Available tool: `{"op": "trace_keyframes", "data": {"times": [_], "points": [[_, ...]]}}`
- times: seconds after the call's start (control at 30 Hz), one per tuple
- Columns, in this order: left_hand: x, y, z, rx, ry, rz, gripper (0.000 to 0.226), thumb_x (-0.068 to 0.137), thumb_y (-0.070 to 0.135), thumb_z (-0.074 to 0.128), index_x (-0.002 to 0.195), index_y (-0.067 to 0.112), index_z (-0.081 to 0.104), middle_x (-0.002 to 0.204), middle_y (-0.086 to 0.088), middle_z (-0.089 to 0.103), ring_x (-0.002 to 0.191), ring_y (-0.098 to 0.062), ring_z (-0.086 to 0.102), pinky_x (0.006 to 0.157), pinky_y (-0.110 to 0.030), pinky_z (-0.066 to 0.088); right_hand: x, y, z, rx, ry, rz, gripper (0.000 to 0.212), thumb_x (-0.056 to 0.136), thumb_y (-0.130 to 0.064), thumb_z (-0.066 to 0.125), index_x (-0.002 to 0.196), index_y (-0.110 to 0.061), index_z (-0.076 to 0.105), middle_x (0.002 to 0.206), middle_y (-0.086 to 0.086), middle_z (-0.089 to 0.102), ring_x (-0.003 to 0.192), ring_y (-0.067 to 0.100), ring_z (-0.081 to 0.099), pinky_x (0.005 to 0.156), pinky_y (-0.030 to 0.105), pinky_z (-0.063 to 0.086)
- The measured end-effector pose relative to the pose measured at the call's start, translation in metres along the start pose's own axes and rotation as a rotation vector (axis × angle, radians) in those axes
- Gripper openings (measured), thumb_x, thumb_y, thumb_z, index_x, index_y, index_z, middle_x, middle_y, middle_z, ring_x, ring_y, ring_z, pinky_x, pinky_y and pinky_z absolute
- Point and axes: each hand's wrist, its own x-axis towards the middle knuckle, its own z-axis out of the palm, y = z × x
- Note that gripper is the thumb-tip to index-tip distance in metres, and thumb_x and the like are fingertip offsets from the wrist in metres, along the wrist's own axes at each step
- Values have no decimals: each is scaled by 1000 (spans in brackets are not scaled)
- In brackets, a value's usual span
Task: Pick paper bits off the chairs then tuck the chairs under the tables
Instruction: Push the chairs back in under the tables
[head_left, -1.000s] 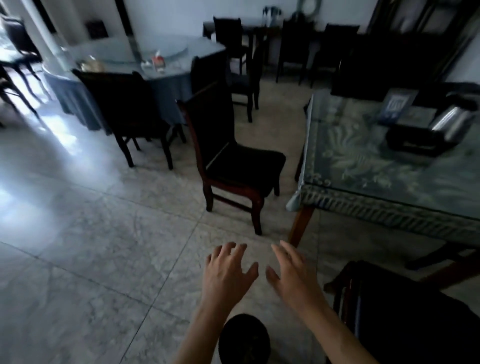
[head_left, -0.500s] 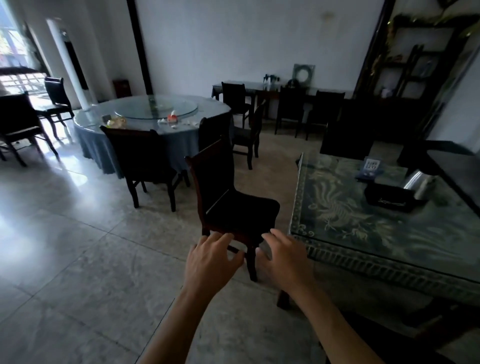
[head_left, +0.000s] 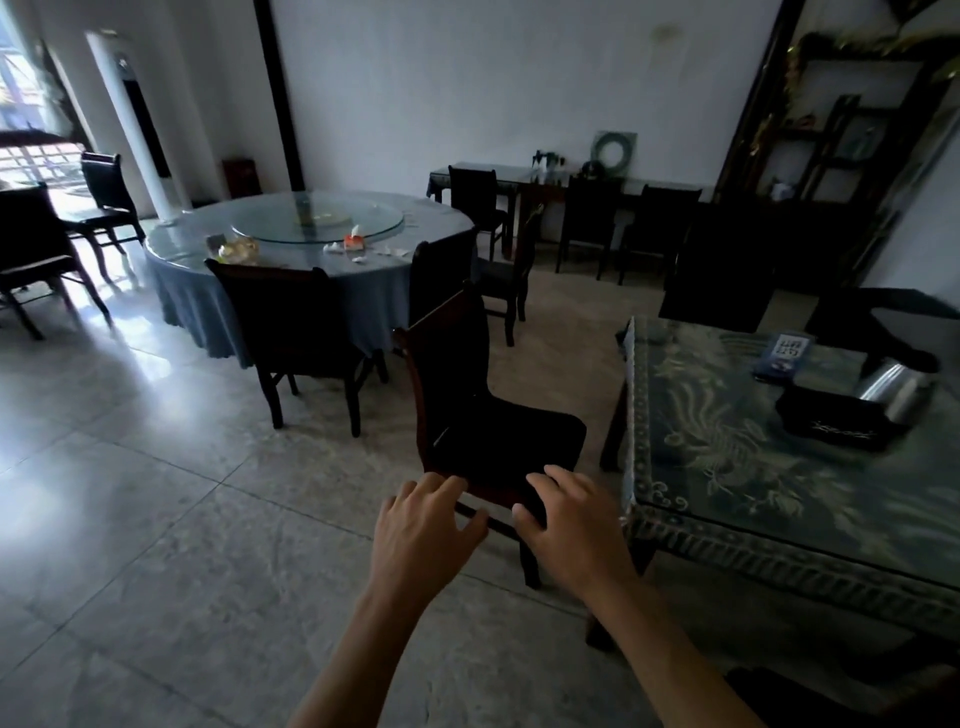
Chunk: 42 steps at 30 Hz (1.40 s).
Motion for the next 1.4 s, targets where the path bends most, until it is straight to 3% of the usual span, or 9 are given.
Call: {"op": "trace_keyframes", "data": {"times": [0.3,0.4,0.57,0.7,0.93,1.03,1.1,1.27,1.4], "points": [[73,-168,-23,-32,-65,89,40,81,64,47,107,36,58,102,11,65,93,-11,59,72,-24,40,94,-146,73,79,-45,83,57,93,-57,42,138,-24,50,135,-1,58,124,22,51,96,39,48],[89,-206,-30,-39,-98,75,46,81,68,41,110,36,58,104,12,64,94,-11,60,68,-25,45,119,-177,84,82,-102,76,53,93,-54,42,137,-25,50,134,-4,59,120,23,51,94,40,47],[124,-267,-31,-24,-102,54,52,81,71,39,112,34,59,102,11,65,90,-9,59,62,-22,38,169,-225,104,95,-159,45,54,95,-53,41,139,-23,49,133,-2,59,121,24,51,95,41,46],[166,-302,-24,-31,-113,30,50,81,68,42,110,33,62,101,11,65,86,-8,59,62,-23,45,219,-243,123,82,-157,28,53,94,-52,42,136,-23,52,130,-1,61,117,24,53,93,40,47],[273,-360,9,13,-154,26,41,84,65,49,106,33,63,97,11,66,68,-1,46,51,-14,24,340,-255,169,120,-145,20,43,92,-50,42,121,-23,60,108,-1,66,99,23,58,79,39,52],[333,-380,25,14,-169,19,38,83,65,48,102,36,62,95,13,66,70,-3,55,52,-17,36,401,-252,182,138,-130,24,40,93,-49,41,113,-22,62,101,0,66,95,22,59,74,37,53],[372,-390,34,28,-178,16,35,82,65,45,95,36,60,90,14,64,70,-4,56,53,-22,44,441,-247,191,144,-125,35,40,94,-48,40,111,-21,63,102,0,67,96,21,59,74,36,52],[458,-408,51,16,-179,47,31,78,65,43,79,35,52,74,15,48,56,1,38,46,-20,22,525,-239,203,152,-118,58,40,94,-48,42,119,-22,62,109,1,66,103,24,59,76,35,51],[519,-424,72,5,-197,87,31,79,63,45,86,35,55,81,14,54,67,-6,49,51,-24,34,582,-232,218,159,-113,86,39,95,-47,44,122,-24,60,113,1,66,105,24,57,79,36,51]]}}
